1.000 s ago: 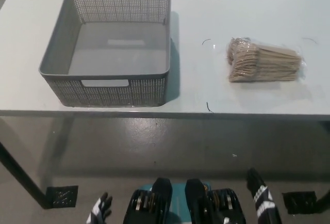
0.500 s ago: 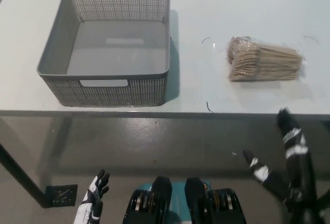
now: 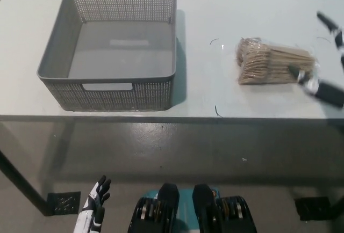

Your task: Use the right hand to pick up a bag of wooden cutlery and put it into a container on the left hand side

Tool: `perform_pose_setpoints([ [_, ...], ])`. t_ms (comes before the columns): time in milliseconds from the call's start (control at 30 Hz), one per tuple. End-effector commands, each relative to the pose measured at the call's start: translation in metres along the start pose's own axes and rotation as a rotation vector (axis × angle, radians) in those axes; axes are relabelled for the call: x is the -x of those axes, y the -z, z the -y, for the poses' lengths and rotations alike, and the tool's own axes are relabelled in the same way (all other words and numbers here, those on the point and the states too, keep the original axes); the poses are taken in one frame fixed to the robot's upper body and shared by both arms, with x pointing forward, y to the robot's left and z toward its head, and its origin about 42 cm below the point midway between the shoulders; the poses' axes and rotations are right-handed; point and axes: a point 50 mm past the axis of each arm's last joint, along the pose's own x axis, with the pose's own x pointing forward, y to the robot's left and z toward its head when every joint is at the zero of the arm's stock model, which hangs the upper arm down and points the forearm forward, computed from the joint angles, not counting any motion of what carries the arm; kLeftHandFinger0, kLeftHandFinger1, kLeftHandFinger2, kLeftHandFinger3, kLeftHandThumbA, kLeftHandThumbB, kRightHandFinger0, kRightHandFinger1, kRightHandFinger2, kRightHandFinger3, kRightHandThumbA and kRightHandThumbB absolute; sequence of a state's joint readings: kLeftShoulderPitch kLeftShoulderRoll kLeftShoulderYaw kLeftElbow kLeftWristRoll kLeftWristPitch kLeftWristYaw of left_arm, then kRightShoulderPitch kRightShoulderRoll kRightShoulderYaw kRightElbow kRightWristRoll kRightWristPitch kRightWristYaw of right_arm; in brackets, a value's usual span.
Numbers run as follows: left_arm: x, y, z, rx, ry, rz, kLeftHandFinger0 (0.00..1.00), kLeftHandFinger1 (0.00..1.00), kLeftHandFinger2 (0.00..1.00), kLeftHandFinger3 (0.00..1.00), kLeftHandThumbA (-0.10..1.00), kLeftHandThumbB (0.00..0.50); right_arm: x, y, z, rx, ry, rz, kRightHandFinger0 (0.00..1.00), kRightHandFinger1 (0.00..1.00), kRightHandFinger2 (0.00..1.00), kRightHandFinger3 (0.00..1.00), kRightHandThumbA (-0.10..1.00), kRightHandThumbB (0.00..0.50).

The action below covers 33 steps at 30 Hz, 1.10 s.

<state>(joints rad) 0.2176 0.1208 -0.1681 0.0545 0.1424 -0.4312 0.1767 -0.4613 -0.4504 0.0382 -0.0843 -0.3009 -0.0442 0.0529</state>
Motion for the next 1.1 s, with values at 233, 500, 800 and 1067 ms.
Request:
perform_pose_setpoints([
  [233, 0.016, 0.007, -0.001, -0.010, 0.025, -0.014, 1.00, 1.00, 1.00, 1.00, 1.00, 0.204, -0.167, -0.005, 0.053, 0.401, -0.376, -0.285, 1.00, 1.00, 1.00, 1.00, 0.66, 0.500],
  [500, 0.016, 0.009, -0.001, -0.024, 0.041, -0.018, 1.00, 1.00, 1.00, 1.00, 1.00, 0.175, -0.212, 0.003, 0.043, 0.483, -0.554, -0.405, 1.00, 1.00, 1.00, 1.00, 0.64, 0.500],
  [800, 0.009, 0.010, -0.003, -0.028, 0.043, -0.009, 1.00, 1.00, 1.00, 1.00, 1.00, 0.178, -0.234, -0.001, 0.032, 0.600, -0.742, -0.494, 1.00, 1.00, 1.00, 1.00, 0.66, 0.500],
  [1067, 0.004, 0.009, -0.003, -0.034, 0.060, 0.004, 1.00, 1.00, 1.00, 1.00, 1.00, 0.162, -0.232, 0.001, 0.030, 0.665, -0.856, -0.523, 1.00, 1.00, 1.00, 1.00, 0.69, 0.500],
])
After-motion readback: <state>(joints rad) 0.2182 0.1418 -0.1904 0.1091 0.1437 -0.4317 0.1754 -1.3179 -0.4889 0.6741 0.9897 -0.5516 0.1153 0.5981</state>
